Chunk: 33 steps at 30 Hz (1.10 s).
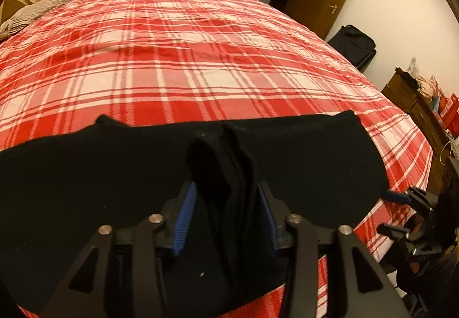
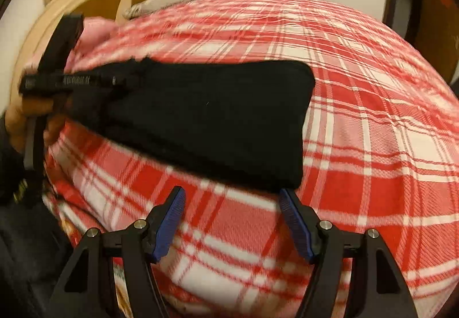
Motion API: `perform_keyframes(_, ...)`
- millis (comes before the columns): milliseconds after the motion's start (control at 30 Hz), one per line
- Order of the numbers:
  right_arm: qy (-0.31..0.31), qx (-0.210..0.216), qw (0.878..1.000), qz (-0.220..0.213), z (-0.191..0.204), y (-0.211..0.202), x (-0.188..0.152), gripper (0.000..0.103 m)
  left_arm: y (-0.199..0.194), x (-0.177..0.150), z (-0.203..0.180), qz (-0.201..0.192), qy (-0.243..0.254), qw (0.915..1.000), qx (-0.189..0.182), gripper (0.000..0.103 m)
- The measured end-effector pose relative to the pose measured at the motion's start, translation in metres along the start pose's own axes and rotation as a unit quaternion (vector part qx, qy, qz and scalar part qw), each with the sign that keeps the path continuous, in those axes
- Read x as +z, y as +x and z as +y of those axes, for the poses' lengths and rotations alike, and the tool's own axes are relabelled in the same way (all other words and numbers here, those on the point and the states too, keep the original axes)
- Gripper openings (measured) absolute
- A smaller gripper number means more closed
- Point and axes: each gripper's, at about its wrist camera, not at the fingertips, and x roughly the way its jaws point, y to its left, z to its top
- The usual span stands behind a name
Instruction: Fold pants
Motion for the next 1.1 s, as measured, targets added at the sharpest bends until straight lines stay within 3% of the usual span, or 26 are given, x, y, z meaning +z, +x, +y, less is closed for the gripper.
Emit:
perform_keyframes(200, -0.036, 0.034, 0.996, -0.071, 0.021, -0.029, 0.017, 0.069, 0.000, -0.001, 0.004, -0.004, -0.005, 1.0000, 0.002, 0.051)
perform_keyframes(267, -0.039, 0.005, 0.996, -0.079, 0.022, -0.022, 0.024, 0.069, 0.001, 0.001, 0.003, -0.006, -0.005, 1.0000, 0.002, 0.052)
perform_keyframes(300, -0.027, -0.015, 0.998, -0.061, 0.016, -0.010, 0.028, 0.069, 0.002, 0.002, 0.003, -0.006, -0.004, 1.0000, 0.003, 0.052)
perform_keyframes(367, 0.020, -0.003, 1.000, -0.003, -0.005, 0.018, 0.029, 0.069, 0.004, 0.004, 0.004, -0.009, -0.004, 1.0000, 0.003, 0.052)
perform_keyframes(467, 0.045, 0.023, 0.999, -0.014, -0.014, 0.015, 0.028, 0.069, 0.001, 0.005, 0.006, -0.009, -0.007, 0.9999, -0.006, 0.053)
perform_keyframes(600, 0.007, 0.016, 0.999, -0.035, 0.005, -0.002, 0.039, 0.069, -0.015, 0.003, 0.011, -0.024, -0.006, 0.9997, 0.005, 0.060)
perform_keyframes(767, -0.060, 0.037, 0.996, -0.046, 0.045, 0.011, 0.070, 0.069, -0.046, 0.001, 0.037, -0.051, -0.019, 0.9978, 0.036, 0.066)
perform_keyframes(900, -0.103, 0.084, 0.990, -0.048, 0.088, 0.028, 0.086, 0.069, -0.070, -0.007, 0.071, -0.066, -0.042, 0.9942, 0.074, 0.067)
perform_keyframes(1033, -0.152, 0.093, 0.984, -0.019, 0.128, 0.059, 0.088, 0.069, -0.088, -0.021, 0.114, -0.074, -0.075, 0.9875, 0.117, 0.067)
perform_keyframes(1100, -0.175, 0.073, 0.981, 0.038, 0.143, 0.089, 0.083, 0.070, -0.098, -0.030, 0.137, -0.078, -0.095, 0.9826, 0.139, 0.067)
